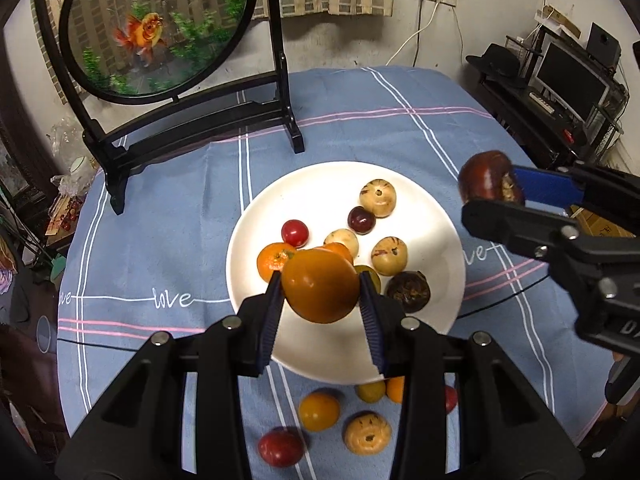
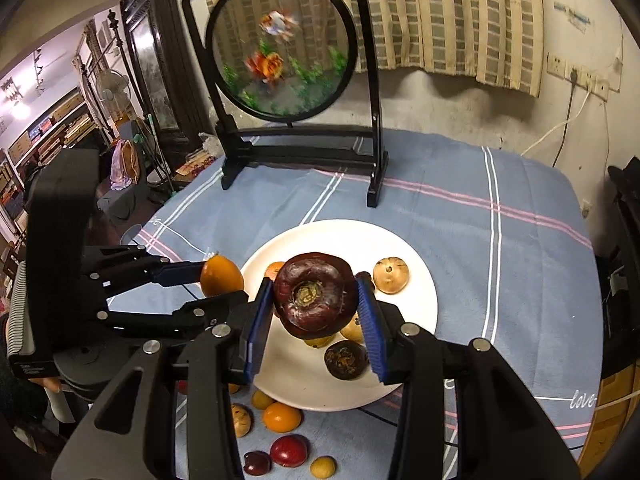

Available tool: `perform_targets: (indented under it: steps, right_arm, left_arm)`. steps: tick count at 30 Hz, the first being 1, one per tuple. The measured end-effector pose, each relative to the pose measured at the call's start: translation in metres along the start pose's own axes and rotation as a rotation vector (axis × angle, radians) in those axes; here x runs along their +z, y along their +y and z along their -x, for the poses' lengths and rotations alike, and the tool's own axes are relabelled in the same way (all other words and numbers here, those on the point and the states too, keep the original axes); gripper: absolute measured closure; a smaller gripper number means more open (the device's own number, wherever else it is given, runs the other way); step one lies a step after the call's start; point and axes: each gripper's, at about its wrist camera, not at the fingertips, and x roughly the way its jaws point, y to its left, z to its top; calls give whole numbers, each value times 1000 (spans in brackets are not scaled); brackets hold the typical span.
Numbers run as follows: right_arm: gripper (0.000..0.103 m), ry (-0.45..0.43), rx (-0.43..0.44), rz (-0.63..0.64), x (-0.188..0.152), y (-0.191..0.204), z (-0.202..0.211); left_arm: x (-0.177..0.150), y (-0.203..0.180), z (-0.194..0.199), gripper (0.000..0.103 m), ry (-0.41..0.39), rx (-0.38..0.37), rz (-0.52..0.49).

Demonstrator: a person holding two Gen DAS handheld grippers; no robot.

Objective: Organize fruits
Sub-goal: 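Carry both fruits onto the plate and open both tools, then withdraw both tools from the plate back toward the fruit pile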

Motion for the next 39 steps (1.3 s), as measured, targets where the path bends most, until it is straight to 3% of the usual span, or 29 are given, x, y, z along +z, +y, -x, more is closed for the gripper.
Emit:
perform_targets:
  steps: [17, 31, 32, 33, 35, 39]
  right_arm:
    - [61, 77, -2, -67, 1, -38, -59]
    - [59, 152, 23, -159, 5, -48, -102]
    - [55, 154, 14, -163, 5, -49, -103]
    - [36, 146, 0, -172, 5, -49, -101]
    - [30, 101, 2, -193, 6, -51, -94]
    - [30, 98, -11, -194, 5, -53, -90]
  left_arm:
    - [15, 24, -53, 65, 47, -12, 37]
    - [12, -2, -71, 64, 43, 37, -75]
    - [12, -2, -72, 53, 42, 37, -77]
    - [13, -2, -69, 39, 29, 49, -77]
    - [14, -2, -65, 37, 3, 54, -74]
    - [17, 3, -65, 37, 4, 50, -52]
